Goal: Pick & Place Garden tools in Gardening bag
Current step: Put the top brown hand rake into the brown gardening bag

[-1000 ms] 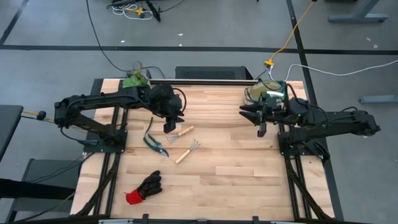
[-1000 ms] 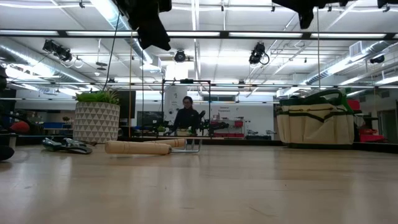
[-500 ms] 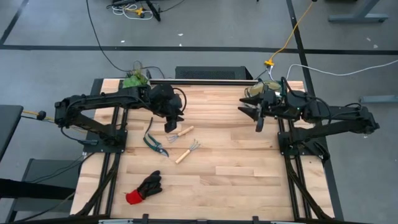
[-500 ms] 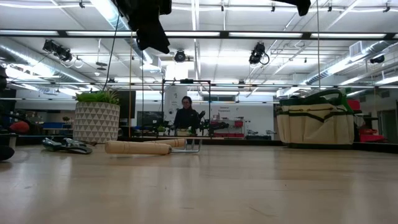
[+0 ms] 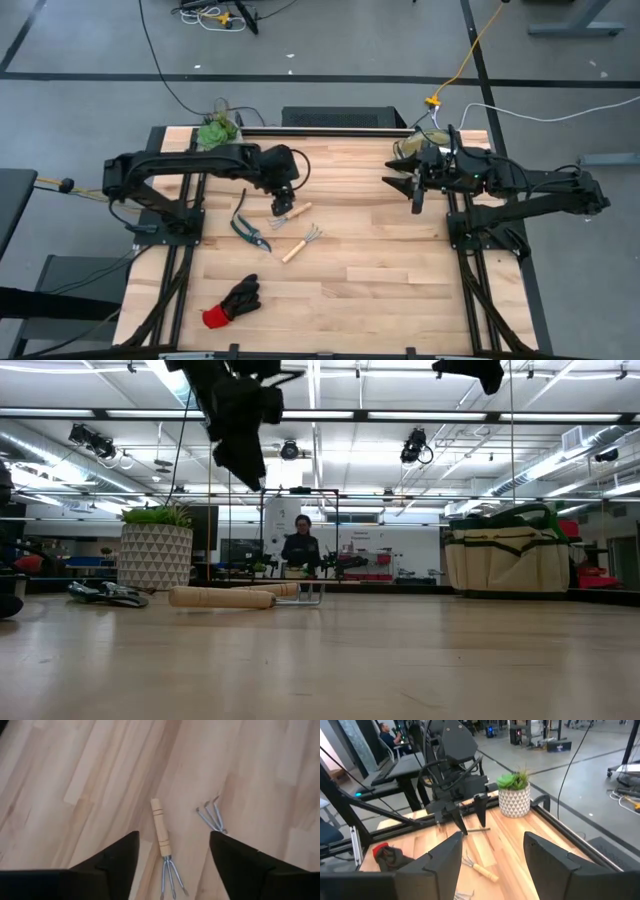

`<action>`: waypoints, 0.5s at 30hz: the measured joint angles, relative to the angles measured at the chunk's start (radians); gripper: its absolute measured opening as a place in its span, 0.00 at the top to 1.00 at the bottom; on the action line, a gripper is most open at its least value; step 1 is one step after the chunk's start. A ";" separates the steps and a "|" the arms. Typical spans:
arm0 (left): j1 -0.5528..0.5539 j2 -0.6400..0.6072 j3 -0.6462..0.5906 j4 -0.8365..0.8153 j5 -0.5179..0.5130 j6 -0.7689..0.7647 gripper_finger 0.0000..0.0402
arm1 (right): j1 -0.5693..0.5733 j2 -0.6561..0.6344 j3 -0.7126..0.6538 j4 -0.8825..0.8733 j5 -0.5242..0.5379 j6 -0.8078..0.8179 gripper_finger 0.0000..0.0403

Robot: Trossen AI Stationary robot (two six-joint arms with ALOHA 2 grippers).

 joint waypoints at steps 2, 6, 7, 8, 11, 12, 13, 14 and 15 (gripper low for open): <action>-0.001 0.030 0.000 -0.009 0.001 -0.001 0.32 | 0.000 0.000 0.000 -0.006 0.000 -0.001 0.47; -0.009 0.089 0.000 -0.016 0.007 -0.001 0.26 | 0.000 0.000 0.000 -0.014 0.001 -0.014 0.47; -0.011 0.103 0.000 -0.020 0.007 -0.007 0.25 | 0.000 0.000 0.000 -0.018 0.001 -0.024 0.47; -0.015 0.119 0.000 -0.027 0.008 -0.013 0.25 | 0.000 0.000 0.000 -0.019 0.001 -0.033 0.47; -0.028 0.159 0.000 -0.041 0.009 -0.050 0.25 | 0.000 0.000 0.000 -0.026 0.002 -0.071 0.47; -0.032 0.170 0.000 -0.044 0.009 -0.075 0.25 | 0.000 0.000 0.000 -0.025 0.002 -0.073 0.47; -0.038 0.182 0.000 -0.042 0.009 -0.098 0.25 | 0.000 0.000 0.000 -0.025 0.002 -0.073 0.47; -0.044 0.193 0.000 -0.039 0.009 -0.116 0.25 | 0.000 0.000 0.000 -0.025 0.002 -0.072 0.47; -0.048 0.200 0.000 -0.036 0.008 -0.123 0.25 | 0.000 0.000 0.000 -0.025 0.002 -0.073 0.47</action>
